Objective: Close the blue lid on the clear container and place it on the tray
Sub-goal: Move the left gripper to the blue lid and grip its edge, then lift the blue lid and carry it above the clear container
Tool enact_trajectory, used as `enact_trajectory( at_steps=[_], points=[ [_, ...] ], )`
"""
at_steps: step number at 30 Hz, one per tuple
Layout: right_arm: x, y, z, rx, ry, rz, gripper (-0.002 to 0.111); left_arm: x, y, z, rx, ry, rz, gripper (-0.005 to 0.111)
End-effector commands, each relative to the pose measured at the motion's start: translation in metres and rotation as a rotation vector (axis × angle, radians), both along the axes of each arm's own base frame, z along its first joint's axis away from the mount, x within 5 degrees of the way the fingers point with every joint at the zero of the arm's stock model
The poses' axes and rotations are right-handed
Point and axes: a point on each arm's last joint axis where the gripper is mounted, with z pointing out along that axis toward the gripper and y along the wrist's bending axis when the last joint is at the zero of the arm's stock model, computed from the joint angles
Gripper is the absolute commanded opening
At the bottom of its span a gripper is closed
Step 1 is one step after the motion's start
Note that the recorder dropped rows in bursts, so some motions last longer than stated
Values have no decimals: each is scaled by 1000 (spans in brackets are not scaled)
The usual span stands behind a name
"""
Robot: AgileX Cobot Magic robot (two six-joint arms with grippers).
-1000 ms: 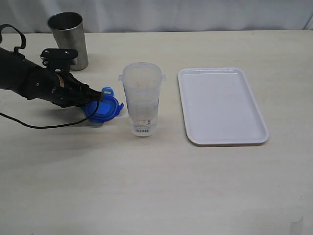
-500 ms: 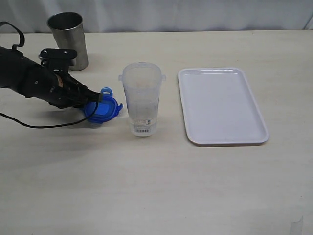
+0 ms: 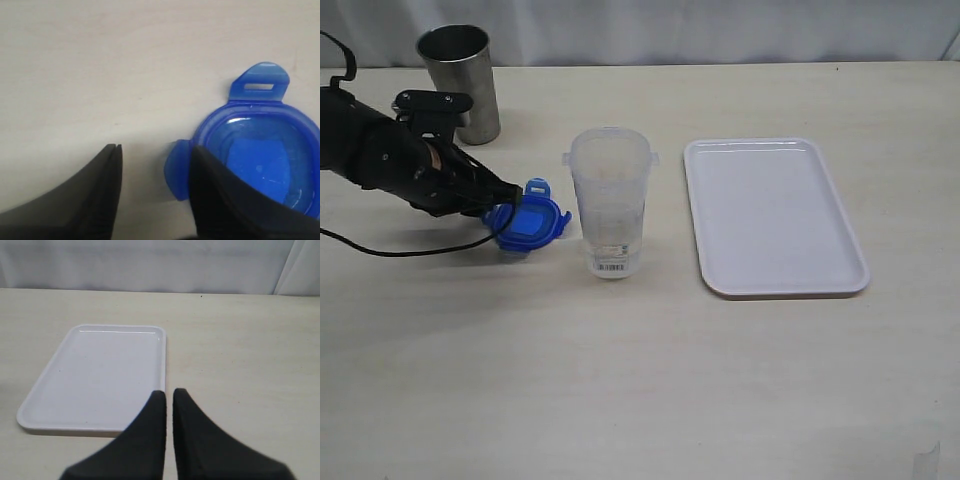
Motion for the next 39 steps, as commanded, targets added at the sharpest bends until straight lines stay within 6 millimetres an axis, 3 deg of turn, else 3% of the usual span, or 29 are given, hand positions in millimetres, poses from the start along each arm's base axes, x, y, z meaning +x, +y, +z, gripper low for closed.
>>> enact_trajectory(
  at_steps=[1,6,12,32,34,35,39],
  points=[
    [0,0,0,2,-7,-4,5,0,0,-9,1,16,-1,40],
    [0,0,0,2,-7,-4,5,2,-1,-9,-10,-2,-3,36],
    [0,0,0,2,-7,-4,5,1,-1,-9,-19,9,16,17],
    [0,0,0,2,-7,-4,5,-7,-13,-11,4,49,-19,17],
    [0,0,0,2,-7,-4,5,-8,-12,-12,19,64,-26,10],
    [0,0,0,2,-7,-4,5,-8,-12,-12,29,63,-41,1],
    [0,0,0,2,-7,-4,5,-8,-12,-12,31,63,-45,0]
  ],
)
